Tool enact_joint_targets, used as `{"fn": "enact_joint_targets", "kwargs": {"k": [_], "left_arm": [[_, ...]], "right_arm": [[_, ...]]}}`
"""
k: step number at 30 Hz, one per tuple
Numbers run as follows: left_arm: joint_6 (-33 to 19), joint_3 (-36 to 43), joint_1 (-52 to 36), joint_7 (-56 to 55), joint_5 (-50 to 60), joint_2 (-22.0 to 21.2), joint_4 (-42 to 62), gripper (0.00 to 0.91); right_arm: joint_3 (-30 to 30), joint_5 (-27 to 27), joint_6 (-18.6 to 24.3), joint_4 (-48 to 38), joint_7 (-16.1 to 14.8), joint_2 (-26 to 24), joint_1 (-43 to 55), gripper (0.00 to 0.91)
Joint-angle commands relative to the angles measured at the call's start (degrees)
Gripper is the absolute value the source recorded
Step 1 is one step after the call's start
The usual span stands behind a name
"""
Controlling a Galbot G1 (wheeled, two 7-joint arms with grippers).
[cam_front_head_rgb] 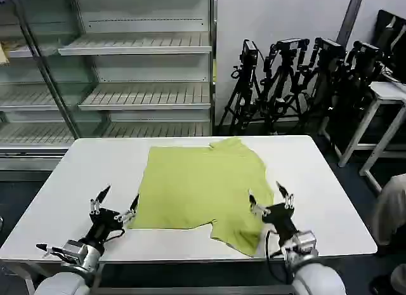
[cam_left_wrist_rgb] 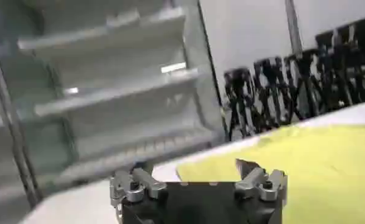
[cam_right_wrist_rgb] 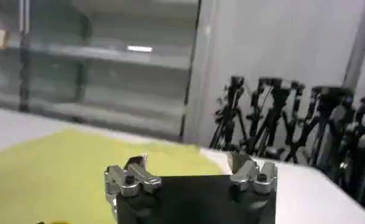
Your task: Fold and organize the clothes.
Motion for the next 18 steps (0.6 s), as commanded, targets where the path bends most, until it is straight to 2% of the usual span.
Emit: {"fn": "enact_joint_targets", "kwargs": {"k": [1,4,6,18], "left_arm": [[11.1,0.6,2.0,-3.3,-3.1,0.1,-2.6,0.907],[15.3,0.6,2.4,-3.8,-4.2,0.5,-2.8,0.907],[16.7,0.4,2.8,-4.1,-5.3,0.6,-2.8,0.907],[16.8,-0.3,1.8,-4.3,-8.6,0.7,0.8,0.907]], "right_arm": [[-0.5,1.0,-2.2,4.8,0.4,-2.4,-7.7,0.907],[-0.5,0.6,-2.3,4.4,0.6,-2.1,-9.0,0.907],[-0.6,1.0,-3.8,4.8,1.0,-2.0,-9.7,0.907],[-4.0,1.0,-7.7,3.4,4.8,0.8,-8.8,0.907]]}}
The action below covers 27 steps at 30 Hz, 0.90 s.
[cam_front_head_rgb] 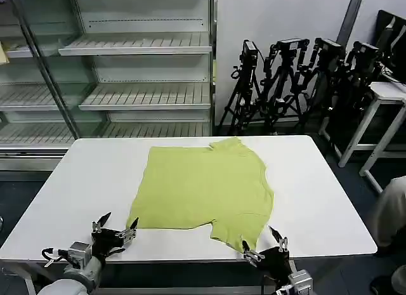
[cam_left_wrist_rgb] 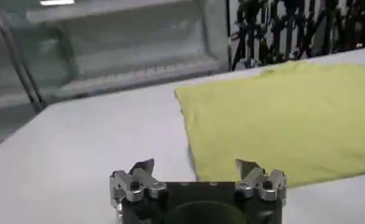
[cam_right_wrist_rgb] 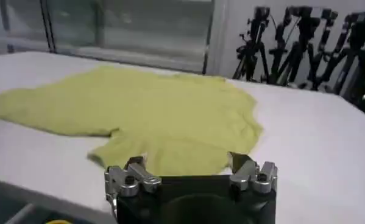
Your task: Fold and organize the clothes.
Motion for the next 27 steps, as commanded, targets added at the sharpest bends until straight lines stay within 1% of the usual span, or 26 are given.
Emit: {"fn": "enact_joint_targets", "kwargs": {"k": [1,5,6,7,8,9,10,11,12,17,24,27], "left_arm": [[3.4,0.0,0.3,-0.8,-2.4,0.0,0.5,0.907],[3.4,0.4,-0.5,-0.4,-2.2,-0.1,1.3,0.907],[3.4,0.5,-0.7,-0.3,-2.2,-0.1,1.5,0.907],[3.4,0.5,-0.9,-0.3,-2.2,-0.2,1.7,0.907],[3.4,0.4,-1.0,-0.3,-2.2,-0.3,1.9,0.907],[3.4,0.4,-1.1,-0.3,-2.2,-0.3,2.0,0.907],[3.4,0.4,-1.1,-0.3,-2.1,-0.3,2.2,0.584],[3.4,0.4,-1.3,-0.5,-2.0,-0.4,2.5,0.111],[3.4,0.4,-1.3,-0.5,-2.0,-0.4,2.7,0.01],[3.4,0.3,-1.0,-0.2,-2.4,-0.6,2.6,0.01],[3.4,0.5,-0.6,0.7,-2.6,-0.8,1.8,0.02],[3.4,0.7,-0.7,0.8,-2.6,-1.1,1.8,0.01]], "right_arm": [[-0.5,0.0,-1.6,0.8,0.8,0.3,-2.1,0.907],[-1.4,0.3,-1.8,0.5,1.6,0.3,-1.7,0.907],[-1.5,0.4,-1.9,0.5,1.9,0.3,-1.7,0.786],[-1.7,1.0,-2.2,0.5,2.3,0.3,-1.7,0.091],[-1.8,1.3,-2.4,0.5,2.5,0.3,-1.7,0.0],[-1.9,1.3,-2.4,0.5,2.5,0.3,-1.7,0.0],[-1.9,1.5,-2.6,0.5,2.5,0.3,-1.6,0.0],[-2.0,1.7,-2.9,0.4,2.4,0.2,-1.4,0.0],[-2.0,1.8,-2.9,0.4,2.4,0.2,-1.4,0.0],[-2.1,2.6,-2.9,0.5,2.3,0.0,-1.1,0.0],[-2.5,2.3,-2.5,0.7,2.5,0.2,-1.2,0.0],[-2.5,2.3,-2.2,1.0,2.5,0.4,-1.5,0.0]]}}
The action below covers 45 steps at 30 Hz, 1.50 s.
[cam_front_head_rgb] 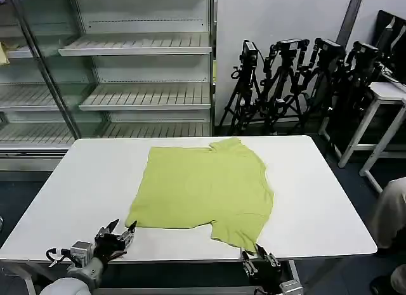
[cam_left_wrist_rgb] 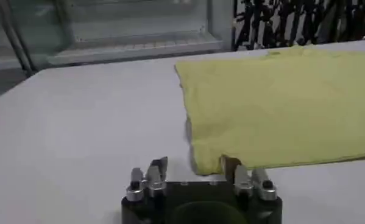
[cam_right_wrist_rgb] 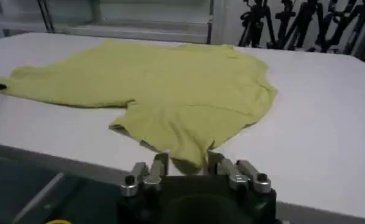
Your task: Fold and organize the clothes.
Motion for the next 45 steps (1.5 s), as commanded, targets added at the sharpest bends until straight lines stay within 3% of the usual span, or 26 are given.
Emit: {"fn": "enact_joint_targets", "kwargs": {"k": [1,11,18,27,45], "left_arm": [[0.5,0.1,0.0,0.2,-0.2,0.0,0.2,0.01],[-0.9,-0.2,-1.7,0.9,-2.2,0.6,-0.9,0.02],[-0.7,0.1,-7.8,0.9,-5.8,2.2,-0.1,0.02],[-0.6,3.5,-18.0,0.7,-9.6,1.7,7.7,0.01],[-0.6,9.8,-31.1,0.5,-11.4,0.9,20.5,0.01]], "right_arm": [[-0.1,0.2,-0.3,0.1,0.2,0.1,-0.3,0.0],[0.2,-0.2,1.2,1.4,-0.2,-0.2,1.8,0.0],[1.1,0.4,-1.8,1.2,-0.3,-0.6,12.2,0.0],[0.0,4.4,-5.3,-9.6,-0.9,-0.5,28.4,0.0],[-2.3,1.3,-1.2,-25.6,-4.5,1.1,41.1,0.0]]}}
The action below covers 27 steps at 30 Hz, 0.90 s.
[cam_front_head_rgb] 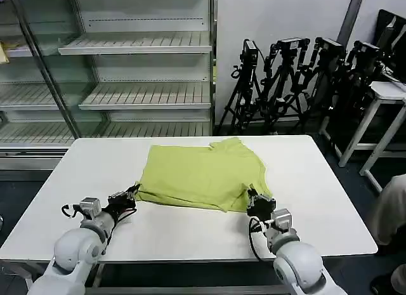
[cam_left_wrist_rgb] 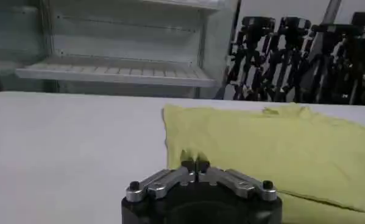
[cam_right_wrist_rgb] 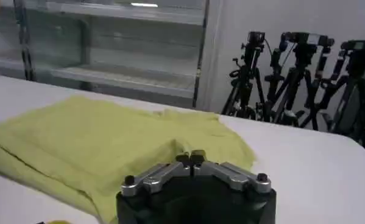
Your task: Fold and organize the clothes.
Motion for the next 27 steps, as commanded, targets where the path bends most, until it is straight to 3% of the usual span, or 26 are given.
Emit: {"fn": "enact_joint_targets", "kwargs": {"k": [1,16,17,18,27], "left_arm": [[-0.1,2.5,-6.3,0.0,-0.8,0.0,5.4,0.02],[-0.6,2.8,-7.3,1.0,-0.1,0.1,8.6,0.02],[-0.7,2.9,-7.3,1.2,0.0,0.0,8.7,0.907],[-0.7,3.0,-7.2,1.2,0.3,0.0,8.9,0.907],[-2.3,3.8,-7.5,1.2,4.1,-0.3,10.2,0.907]], "right_arm": [[0.0,-0.4,0.3,-4.6,-0.4,-0.2,4.9,0.0],[-0.9,-1.1,2.5,-8.5,-1.1,1.3,6.3,0.0],[-0.9,-1.1,2.5,-8.5,-1.1,1.4,6.3,0.0],[-0.9,-1.1,2.6,-8.5,-1.1,1.5,6.3,0.907],[-1.1,-2.1,2.3,-9.0,-1.0,2.1,6.1,0.907]]}}
